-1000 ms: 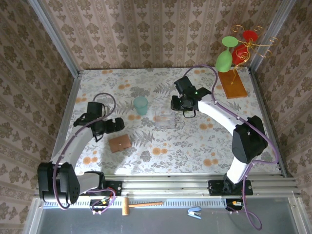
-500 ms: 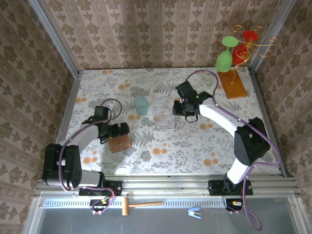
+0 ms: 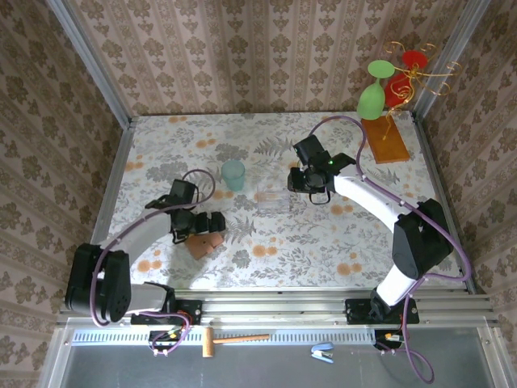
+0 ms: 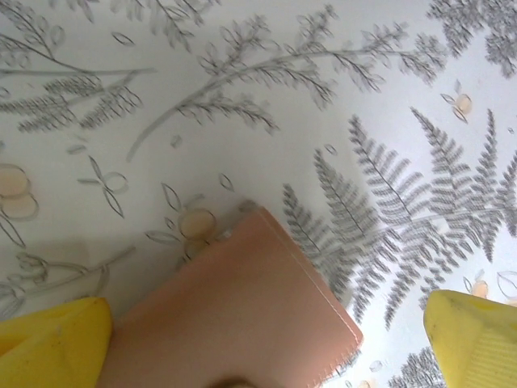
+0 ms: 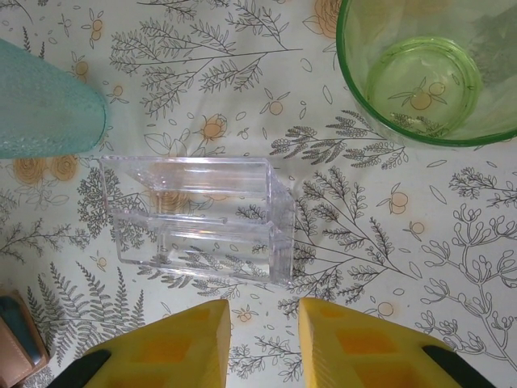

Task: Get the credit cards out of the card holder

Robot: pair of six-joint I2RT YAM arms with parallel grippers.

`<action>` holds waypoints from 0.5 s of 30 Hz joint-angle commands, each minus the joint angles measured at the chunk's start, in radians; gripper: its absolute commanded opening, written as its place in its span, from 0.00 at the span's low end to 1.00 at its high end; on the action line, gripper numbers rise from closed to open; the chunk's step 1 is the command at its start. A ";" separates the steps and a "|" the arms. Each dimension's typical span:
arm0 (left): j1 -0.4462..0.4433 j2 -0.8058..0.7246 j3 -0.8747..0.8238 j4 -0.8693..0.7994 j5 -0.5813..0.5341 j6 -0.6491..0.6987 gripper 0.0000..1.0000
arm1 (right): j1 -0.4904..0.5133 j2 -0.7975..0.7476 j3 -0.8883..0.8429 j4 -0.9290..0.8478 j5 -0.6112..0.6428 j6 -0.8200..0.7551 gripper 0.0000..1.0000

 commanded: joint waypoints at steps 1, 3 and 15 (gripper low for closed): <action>-0.047 -0.036 -0.004 -0.086 -0.047 -0.067 1.00 | 0.004 -0.028 -0.016 0.008 -0.022 0.012 0.29; -0.077 -0.042 -0.018 -0.093 -0.050 -0.087 1.00 | 0.004 -0.028 -0.017 0.008 -0.026 0.011 0.29; -0.223 -0.080 0.011 -0.190 -0.222 -0.132 1.00 | 0.004 -0.026 -0.024 0.014 -0.039 0.005 0.29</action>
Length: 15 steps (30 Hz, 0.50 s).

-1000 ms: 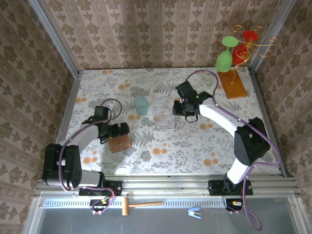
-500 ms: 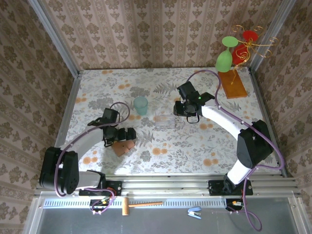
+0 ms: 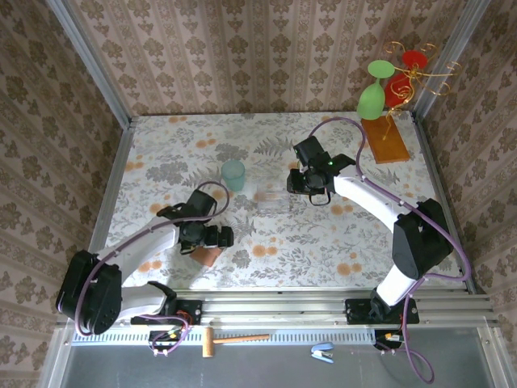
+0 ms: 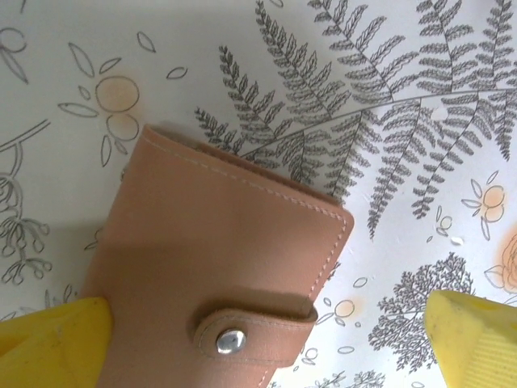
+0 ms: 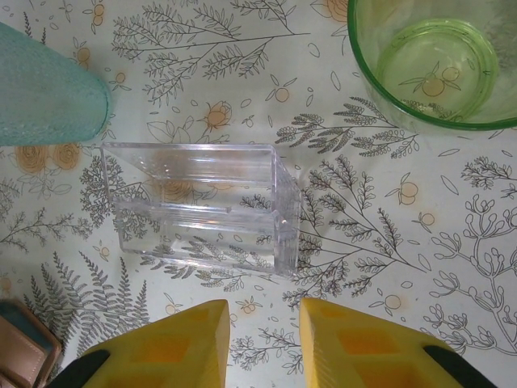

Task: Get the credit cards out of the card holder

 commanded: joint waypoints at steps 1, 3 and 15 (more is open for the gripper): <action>-0.005 -0.014 0.033 -0.074 -0.109 -0.011 1.00 | 0.003 -0.025 -0.015 0.013 -0.015 0.006 0.29; -0.003 0.010 0.055 -0.094 -0.151 0.008 1.00 | 0.004 -0.024 -0.014 0.014 -0.015 0.007 0.29; -0.023 0.173 0.103 -0.087 -0.067 0.100 1.00 | 0.004 -0.032 -0.007 0.005 -0.020 0.013 0.30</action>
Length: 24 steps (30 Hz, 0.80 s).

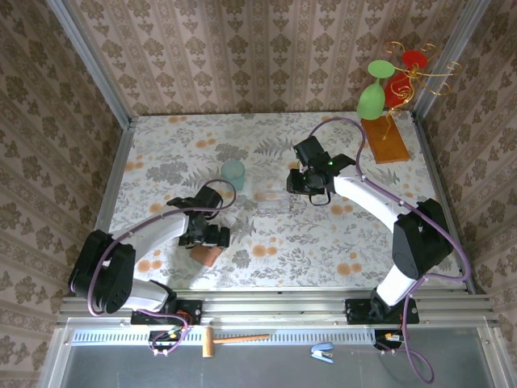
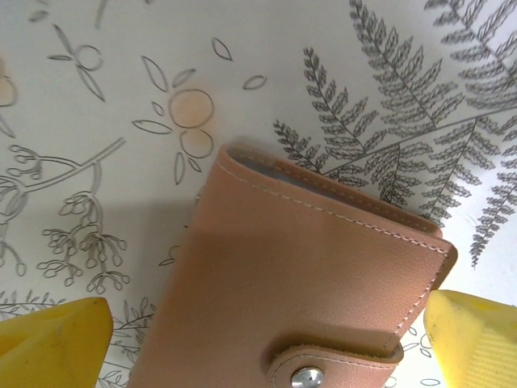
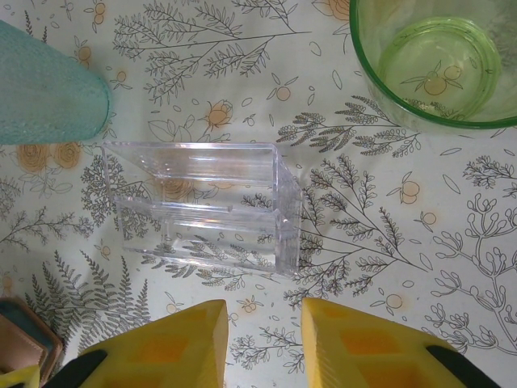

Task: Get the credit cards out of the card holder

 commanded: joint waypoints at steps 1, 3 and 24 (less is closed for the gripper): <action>-0.019 0.017 0.021 -0.016 0.045 0.036 1.00 | 0.004 -0.033 -0.007 0.005 -0.018 0.013 0.30; -0.033 0.029 0.021 -0.023 0.049 0.034 1.00 | 0.003 -0.030 -0.007 0.002 -0.020 0.013 0.30; -0.115 0.072 0.002 0.019 0.007 -0.066 0.87 | 0.006 -0.026 -0.004 -0.003 -0.036 0.012 0.31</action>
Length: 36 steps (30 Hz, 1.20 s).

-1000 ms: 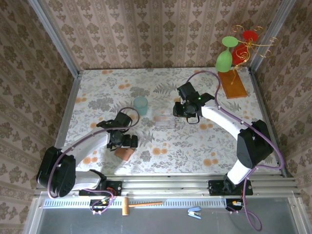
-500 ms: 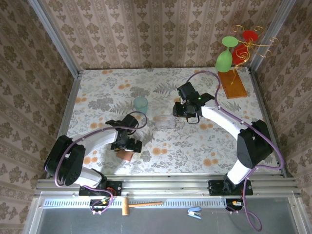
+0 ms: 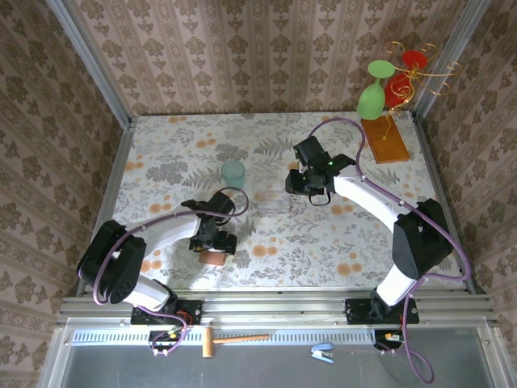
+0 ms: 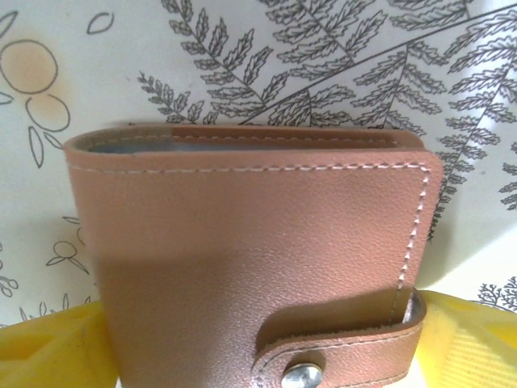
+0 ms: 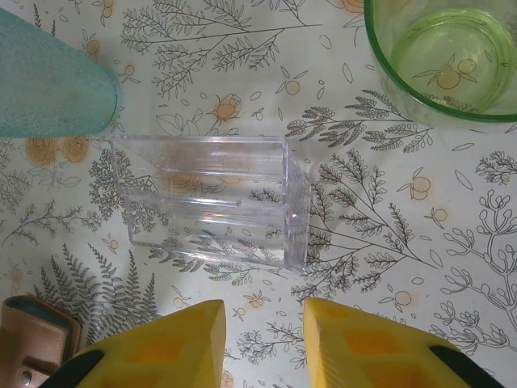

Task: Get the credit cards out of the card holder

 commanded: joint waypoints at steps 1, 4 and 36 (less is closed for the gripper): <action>-0.006 -0.001 -0.005 0.006 -0.009 -0.032 0.87 | 0.006 -0.026 -0.005 -0.003 -0.013 0.012 0.31; -0.006 -0.009 -0.007 0.007 -0.010 -0.040 0.86 | 0.006 -0.026 -0.006 -0.003 -0.014 0.011 0.31; -0.244 0.237 0.280 0.106 -0.021 -0.343 0.85 | 0.004 -0.095 -0.129 0.053 -0.041 -0.006 0.31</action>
